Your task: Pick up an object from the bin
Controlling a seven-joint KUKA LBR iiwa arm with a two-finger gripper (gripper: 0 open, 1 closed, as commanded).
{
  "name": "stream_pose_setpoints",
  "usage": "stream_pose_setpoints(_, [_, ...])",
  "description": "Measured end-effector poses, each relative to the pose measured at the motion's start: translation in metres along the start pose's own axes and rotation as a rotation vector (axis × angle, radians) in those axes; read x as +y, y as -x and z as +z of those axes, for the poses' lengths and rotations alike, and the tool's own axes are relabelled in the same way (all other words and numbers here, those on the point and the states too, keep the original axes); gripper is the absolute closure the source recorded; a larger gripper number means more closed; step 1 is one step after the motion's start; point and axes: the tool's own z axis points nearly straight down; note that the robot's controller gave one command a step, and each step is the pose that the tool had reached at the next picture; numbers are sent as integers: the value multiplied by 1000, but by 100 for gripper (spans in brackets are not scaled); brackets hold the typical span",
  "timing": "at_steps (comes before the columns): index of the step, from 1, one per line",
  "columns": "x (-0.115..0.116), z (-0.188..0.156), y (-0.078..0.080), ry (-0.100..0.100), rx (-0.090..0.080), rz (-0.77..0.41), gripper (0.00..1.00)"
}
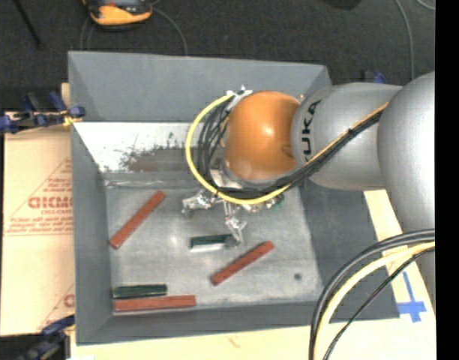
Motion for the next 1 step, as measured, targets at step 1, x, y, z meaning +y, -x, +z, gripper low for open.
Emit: stream_pose_setpoints(1, [10,-1,-20,-4,0,-210,0])
